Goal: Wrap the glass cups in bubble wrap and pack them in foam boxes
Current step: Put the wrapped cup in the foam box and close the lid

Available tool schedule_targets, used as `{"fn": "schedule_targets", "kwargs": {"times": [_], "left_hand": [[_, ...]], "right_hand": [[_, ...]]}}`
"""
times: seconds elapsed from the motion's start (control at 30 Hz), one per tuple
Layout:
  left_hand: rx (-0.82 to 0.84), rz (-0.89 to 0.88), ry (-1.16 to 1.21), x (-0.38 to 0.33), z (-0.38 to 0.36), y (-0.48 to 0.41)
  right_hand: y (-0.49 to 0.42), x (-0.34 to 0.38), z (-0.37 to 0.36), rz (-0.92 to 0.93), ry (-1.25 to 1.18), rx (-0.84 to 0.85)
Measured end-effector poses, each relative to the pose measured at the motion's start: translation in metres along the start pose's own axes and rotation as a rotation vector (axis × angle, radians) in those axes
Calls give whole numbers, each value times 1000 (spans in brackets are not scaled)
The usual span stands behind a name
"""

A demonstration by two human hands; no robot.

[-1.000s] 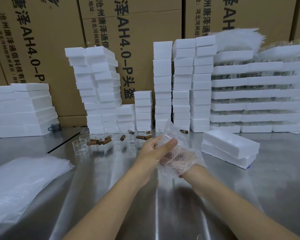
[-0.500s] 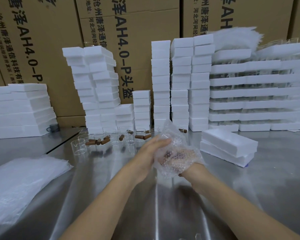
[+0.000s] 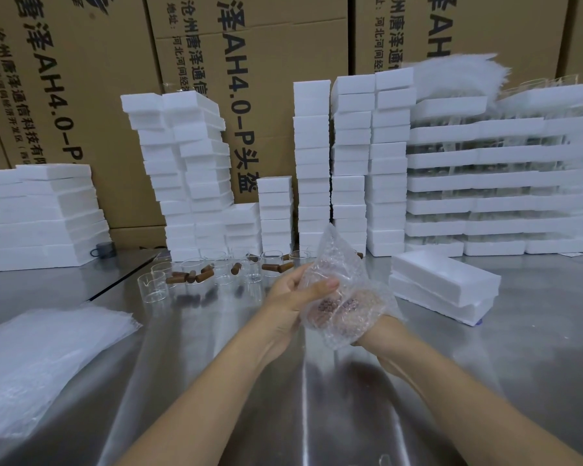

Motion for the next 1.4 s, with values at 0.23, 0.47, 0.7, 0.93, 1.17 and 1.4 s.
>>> {"fn": "schedule_targets", "kwargs": {"times": [0.23, 0.47, 0.7, 0.93, 1.17, 1.4], "left_hand": [[-13, 60, 10, 8, 1, -2], [-111, 71, 145, 12, 25, -6], [-212, 101, 208, 10, 51, -5], [-218, 157, 220, 13, 55, -3], [-165, 152, 154, 16, 48, -4], [-89, 176, 71, 17, 36, -4]], "right_hand": [[-3, -6, -2, -88, -185, 28], [-1, 6, -8, 2, 363, 131], [-8, 35, 14, 238, 126, -98], [-1, 53, 40, 402, -170, -310], [9, 59, 16, 564, 271, -194], [3, 42, 8, 414, 216, -11]]}}
Point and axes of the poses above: each hand's wrist, its own y-axis away from the middle knuckle, its own z-axis out of the back of the hand, x = y × z, the point moved 7 cm from there along -y, towards the middle knuckle, and after that the axes turned 11 degrees about -y, right-handed, at the moved point
